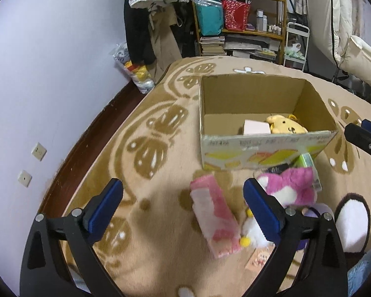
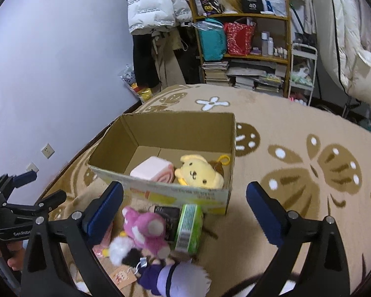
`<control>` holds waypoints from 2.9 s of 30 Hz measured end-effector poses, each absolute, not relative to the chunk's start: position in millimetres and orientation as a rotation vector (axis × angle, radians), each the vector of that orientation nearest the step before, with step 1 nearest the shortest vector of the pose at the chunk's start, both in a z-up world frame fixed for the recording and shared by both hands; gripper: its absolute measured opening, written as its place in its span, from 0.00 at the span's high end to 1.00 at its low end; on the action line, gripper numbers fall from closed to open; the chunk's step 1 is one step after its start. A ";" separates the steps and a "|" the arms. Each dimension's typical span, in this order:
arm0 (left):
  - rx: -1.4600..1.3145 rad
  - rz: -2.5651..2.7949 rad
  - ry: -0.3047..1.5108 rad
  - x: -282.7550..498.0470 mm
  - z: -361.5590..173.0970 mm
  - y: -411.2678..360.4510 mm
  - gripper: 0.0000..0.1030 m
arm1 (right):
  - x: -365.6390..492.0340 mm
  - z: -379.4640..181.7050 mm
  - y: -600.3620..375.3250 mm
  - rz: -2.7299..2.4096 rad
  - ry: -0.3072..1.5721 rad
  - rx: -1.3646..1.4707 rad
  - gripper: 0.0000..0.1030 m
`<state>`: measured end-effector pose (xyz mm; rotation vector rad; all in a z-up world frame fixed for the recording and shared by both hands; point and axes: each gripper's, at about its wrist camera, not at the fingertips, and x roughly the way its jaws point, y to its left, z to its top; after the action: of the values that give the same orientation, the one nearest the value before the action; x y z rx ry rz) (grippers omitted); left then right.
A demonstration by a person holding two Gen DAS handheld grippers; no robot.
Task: Organize soft objects
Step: 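Move the left tool down toward the pink-and-white wrapped roll, then grasp the wrapped roll with left tool while right tool grasps green tissue pack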
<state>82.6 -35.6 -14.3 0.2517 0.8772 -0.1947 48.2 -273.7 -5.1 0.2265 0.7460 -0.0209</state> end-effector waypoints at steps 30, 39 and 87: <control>0.276 -0.199 1.098 99.4 -83.4 -45.2 0.06 | 61.7 -61.5 -274.4 -0.079 0.861 0.264 0.00; 0.313 -0.209 1.155 110.0 -106.0 -51.8 0.06 | 81.6 -82.2 -282.4 -0.060 0.936 0.287 0.00; 0.275 -0.221 1.266 129.0 -161.5 -34.2 0.44 | 101.4 -119.9 -274.5 0.082 1.113 0.403 0.65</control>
<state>129.0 -34.2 -161.5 0.2750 1.2662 -0.2212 101.4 -274.5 -119.9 0.4027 1.1126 0.0822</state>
